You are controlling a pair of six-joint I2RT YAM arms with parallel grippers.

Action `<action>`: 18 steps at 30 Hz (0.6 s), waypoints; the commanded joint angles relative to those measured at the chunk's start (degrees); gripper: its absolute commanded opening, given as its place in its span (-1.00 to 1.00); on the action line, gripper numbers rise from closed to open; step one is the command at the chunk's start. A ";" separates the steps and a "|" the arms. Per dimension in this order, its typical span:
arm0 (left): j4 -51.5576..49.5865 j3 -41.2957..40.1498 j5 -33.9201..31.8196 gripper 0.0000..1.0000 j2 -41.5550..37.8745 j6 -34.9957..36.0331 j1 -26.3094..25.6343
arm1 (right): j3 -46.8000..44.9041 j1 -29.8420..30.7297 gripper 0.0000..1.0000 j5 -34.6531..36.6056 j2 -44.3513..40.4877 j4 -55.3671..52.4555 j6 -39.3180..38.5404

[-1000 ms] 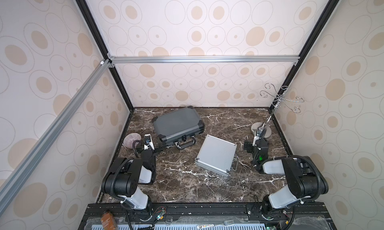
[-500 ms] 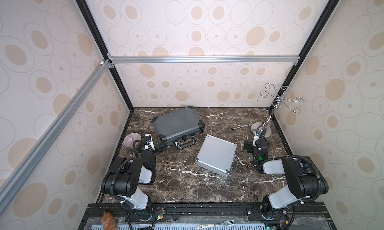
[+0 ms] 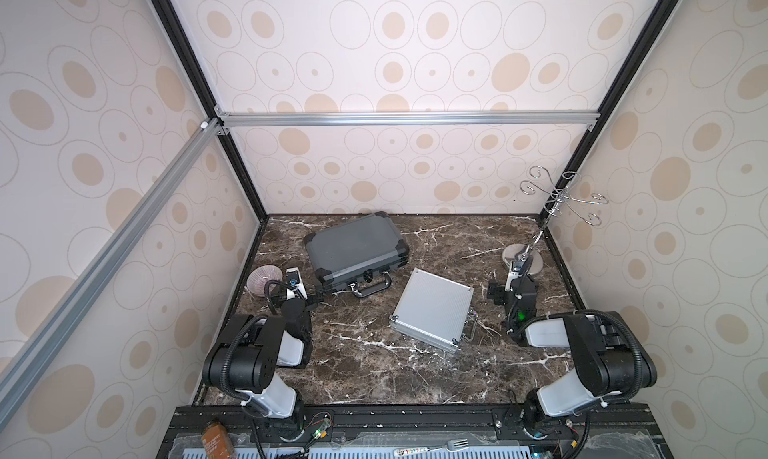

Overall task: Open the poker set cases
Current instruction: Move the poker set case to the center of the board.

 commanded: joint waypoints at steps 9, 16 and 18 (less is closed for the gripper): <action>-9.88 3.53 0.23 1.00 -6.72 0.37 0.02 | 1.94 -0.08 0.95 -3.40 -5.19 -6.24 -1.08; -31.69 10.28 5.30 1.00 -22.28 -10.84 -1.22 | 14.65 -0.16 0.94 -8.12 -13.14 -39.63 7.12; -31.71 9.22 3.43 1.00 -24.91 -12.06 -4.10 | 17.89 -0.16 0.92 -10.10 -13.31 -46.88 10.73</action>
